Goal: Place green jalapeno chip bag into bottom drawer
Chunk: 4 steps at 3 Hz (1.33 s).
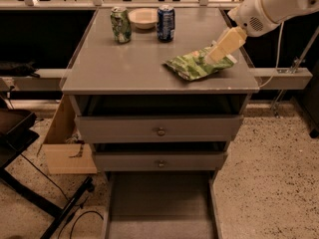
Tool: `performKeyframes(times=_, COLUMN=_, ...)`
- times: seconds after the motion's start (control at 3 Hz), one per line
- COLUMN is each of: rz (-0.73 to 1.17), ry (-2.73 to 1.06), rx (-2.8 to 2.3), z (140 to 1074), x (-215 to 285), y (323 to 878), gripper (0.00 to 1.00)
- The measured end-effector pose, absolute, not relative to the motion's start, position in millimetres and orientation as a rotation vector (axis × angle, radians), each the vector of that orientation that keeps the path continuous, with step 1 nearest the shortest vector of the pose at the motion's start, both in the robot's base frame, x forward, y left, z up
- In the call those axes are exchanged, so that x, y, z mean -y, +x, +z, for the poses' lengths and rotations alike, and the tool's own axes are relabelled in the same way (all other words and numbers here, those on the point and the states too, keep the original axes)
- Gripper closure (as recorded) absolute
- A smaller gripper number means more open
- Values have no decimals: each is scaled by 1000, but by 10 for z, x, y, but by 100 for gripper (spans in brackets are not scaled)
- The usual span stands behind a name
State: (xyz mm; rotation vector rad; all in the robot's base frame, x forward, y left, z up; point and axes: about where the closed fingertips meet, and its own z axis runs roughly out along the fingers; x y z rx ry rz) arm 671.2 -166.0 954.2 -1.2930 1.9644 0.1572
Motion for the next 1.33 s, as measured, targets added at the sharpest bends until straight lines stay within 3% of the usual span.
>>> performKeyframes(times=0.33, rz=176, ry=-1294, rx=-2015, z=9149, x=1459, y=7073, gripper=0)
performKeyframes(times=1.33, rz=214, ry=-1301, rx=-2095, z=8626, x=1292, y=7282, gripper=66)
